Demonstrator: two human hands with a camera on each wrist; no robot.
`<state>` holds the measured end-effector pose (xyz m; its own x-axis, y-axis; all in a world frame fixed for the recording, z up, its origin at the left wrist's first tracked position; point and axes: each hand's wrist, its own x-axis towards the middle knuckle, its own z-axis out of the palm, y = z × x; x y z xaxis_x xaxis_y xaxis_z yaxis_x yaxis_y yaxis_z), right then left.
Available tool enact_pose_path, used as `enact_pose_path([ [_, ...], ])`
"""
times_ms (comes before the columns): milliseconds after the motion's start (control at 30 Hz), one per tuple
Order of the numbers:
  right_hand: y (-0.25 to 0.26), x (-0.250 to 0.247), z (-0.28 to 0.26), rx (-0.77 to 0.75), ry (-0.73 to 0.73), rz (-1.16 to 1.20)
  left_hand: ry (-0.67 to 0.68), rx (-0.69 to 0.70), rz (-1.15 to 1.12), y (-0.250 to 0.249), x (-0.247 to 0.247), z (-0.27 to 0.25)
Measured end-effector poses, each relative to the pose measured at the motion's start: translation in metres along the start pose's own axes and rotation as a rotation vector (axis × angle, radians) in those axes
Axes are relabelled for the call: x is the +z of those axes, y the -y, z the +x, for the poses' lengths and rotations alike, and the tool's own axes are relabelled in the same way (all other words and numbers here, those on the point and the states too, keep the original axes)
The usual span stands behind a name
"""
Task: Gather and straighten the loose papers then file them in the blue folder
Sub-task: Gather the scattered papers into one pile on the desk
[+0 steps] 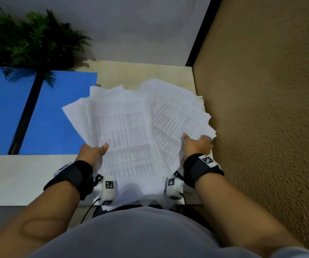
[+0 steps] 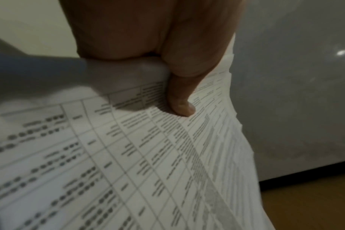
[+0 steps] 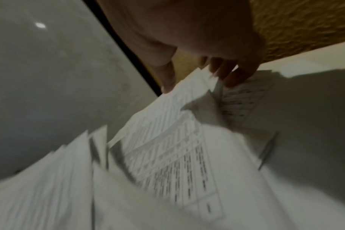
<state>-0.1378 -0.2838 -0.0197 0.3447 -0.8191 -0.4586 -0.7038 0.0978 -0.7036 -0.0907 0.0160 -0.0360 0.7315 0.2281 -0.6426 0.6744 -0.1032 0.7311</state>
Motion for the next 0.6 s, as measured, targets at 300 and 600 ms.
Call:
enact_pose_path([
  [300,-0.013,0.01,0.015,-0.056,0.009,-0.067,0.056,-0.021,0.058,0.026,-0.002,0.019],
  [600,-0.013,0.01,0.003,-0.123,0.199,-0.215,0.149,0.016,0.065,0.02,0.014,0.004],
])
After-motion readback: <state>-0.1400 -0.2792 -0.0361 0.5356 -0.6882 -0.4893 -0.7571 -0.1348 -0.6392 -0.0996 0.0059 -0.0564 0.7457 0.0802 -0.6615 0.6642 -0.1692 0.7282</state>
